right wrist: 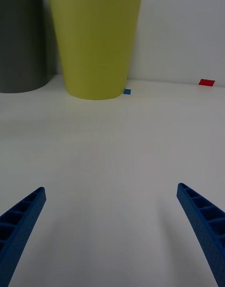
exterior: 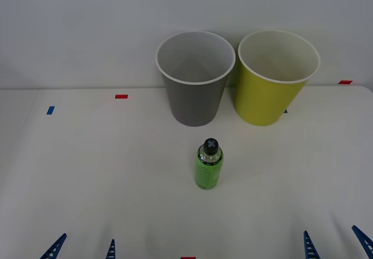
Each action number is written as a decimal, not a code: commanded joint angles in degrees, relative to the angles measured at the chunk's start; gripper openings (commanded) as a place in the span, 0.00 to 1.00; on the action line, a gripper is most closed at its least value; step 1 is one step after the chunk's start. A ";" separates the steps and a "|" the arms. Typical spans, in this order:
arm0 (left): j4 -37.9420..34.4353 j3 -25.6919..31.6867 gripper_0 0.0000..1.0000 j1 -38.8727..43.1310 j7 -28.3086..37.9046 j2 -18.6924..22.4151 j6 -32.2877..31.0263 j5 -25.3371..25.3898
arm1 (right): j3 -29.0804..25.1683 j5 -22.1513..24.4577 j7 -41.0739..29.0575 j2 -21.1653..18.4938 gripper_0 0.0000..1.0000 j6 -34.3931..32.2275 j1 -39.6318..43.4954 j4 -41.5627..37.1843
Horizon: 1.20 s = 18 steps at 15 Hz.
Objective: Put cans in the gray bin and PET bottles in the light green bin.
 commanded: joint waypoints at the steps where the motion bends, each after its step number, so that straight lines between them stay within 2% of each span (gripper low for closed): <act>1: 0.00 0.00 1.00 0.00 0.00 0.00 0.00 0.00 | 0.00 0.00 0.00 0.00 0.97 0.00 0.00 0.00; 18: 0.00 0.00 1.00 0.00 0.00 0.00 0.00 0.00 | 0.00 0.00 0.00 0.00 0.97 0.00 0.00 0.00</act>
